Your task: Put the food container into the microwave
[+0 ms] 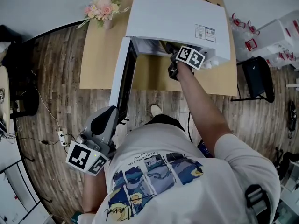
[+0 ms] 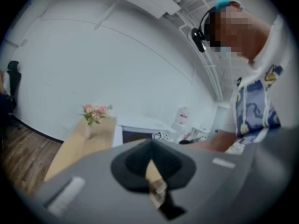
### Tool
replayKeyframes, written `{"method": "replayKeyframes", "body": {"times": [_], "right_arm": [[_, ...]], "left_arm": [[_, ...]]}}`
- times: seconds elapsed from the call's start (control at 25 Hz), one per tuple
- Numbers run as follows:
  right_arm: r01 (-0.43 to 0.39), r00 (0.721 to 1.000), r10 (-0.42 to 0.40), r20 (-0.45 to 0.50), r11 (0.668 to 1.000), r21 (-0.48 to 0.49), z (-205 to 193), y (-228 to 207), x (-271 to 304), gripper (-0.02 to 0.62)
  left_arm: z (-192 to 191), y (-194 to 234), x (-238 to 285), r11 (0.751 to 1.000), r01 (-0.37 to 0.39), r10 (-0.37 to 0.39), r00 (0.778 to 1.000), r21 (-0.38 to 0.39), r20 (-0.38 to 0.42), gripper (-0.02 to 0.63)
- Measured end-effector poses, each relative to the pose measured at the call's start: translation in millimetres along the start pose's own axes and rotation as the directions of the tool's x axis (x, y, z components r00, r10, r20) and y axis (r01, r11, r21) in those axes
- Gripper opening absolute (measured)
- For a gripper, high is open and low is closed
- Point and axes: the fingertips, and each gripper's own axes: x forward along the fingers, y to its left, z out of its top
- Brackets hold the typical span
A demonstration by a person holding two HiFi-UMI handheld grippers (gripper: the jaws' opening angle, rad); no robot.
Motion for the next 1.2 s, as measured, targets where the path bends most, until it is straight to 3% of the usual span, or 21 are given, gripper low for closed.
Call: {"method": "replayKeyframes", "body": {"times": [0.12,0.72,1.04,1.2], "right_arm": [[-0.021,1.0,0.022,-0.003,0.998,0.064,-2,4,-2,0.327],[-0.058,0.997,0.064,-0.053,0.994,0.092,-25,6,-18,0.327],[-0.118,0.987,0.121,-0.105,0.992,0.038,-39,14,-21,0.327],[-0.137,0.985,0.146,-0.093,0.986,0.09,-32,18,-16,0.327]], "left_arm": [[0,0,-1,1.0,-0.004,0.004,1.0,-0.002,0.0,0.008],[-1,-9,5,1.0,0.029,-0.029,1.0,0.0,0.004,0.008],[-5,-14,0,0.999,0.032,-0.032,0.999,-0.005,0.004,0.008],[-6,-16,-2,1.0,0.025,-0.025,1.0,-0.005,0.002,0.008]]}}
